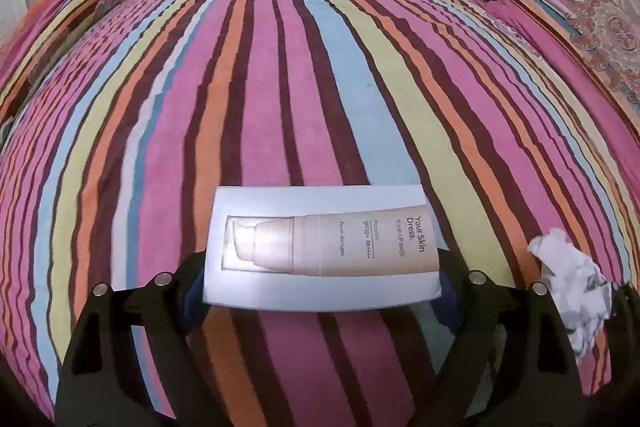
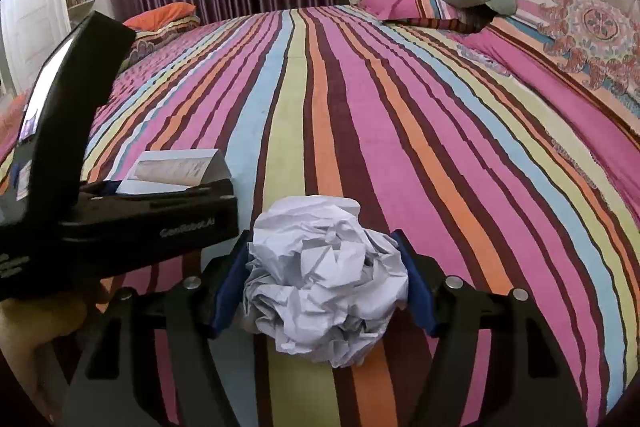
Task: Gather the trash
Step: 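Carry the white box with the left tool while the right tool carries the paper ball to the basket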
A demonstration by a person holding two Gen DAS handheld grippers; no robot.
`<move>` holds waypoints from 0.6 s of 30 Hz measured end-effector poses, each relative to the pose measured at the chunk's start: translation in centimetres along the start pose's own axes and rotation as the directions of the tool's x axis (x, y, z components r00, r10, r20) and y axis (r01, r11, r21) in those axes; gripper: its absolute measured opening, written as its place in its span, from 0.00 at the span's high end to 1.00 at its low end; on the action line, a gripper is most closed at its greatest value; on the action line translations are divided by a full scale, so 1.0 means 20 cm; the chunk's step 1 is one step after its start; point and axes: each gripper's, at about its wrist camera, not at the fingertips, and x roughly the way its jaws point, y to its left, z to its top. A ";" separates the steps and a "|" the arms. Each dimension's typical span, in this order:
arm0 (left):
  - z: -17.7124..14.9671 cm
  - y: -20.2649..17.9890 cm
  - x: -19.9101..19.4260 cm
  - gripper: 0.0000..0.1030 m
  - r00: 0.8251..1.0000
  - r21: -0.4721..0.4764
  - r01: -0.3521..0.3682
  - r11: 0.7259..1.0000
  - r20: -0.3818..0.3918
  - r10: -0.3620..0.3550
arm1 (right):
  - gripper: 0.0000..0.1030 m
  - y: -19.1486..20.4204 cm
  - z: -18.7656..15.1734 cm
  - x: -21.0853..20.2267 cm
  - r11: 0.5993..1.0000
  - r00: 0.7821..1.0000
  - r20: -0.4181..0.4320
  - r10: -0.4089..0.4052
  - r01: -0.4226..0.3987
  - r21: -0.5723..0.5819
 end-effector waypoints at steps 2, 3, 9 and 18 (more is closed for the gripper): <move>-0.03 0.03 -0.05 0.19 1.000 -0.002 -0.001 1.000 0.008 0.001 | 0.39 0.00 0.00 -0.01 1.000 1.000 -0.003 0.005 -0.005 0.003; -0.04 0.05 -0.08 0.19 1.000 -0.007 -0.004 1.000 0.012 0.004 | 0.39 -0.01 -0.01 -0.03 1.000 1.000 -0.005 0.011 -0.011 0.015; -0.17 0.15 -0.28 0.19 1.000 -0.043 0.004 0.999 0.023 -0.003 | 0.39 0.03 -0.05 -0.16 0.999 0.999 -0.017 0.034 -0.033 0.032; -0.50 0.25 -0.58 0.19 0.999 -0.059 -0.008 0.998 0.032 0.009 | 0.39 0.10 -0.18 -0.40 0.997 0.997 -0.014 0.073 -0.073 0.014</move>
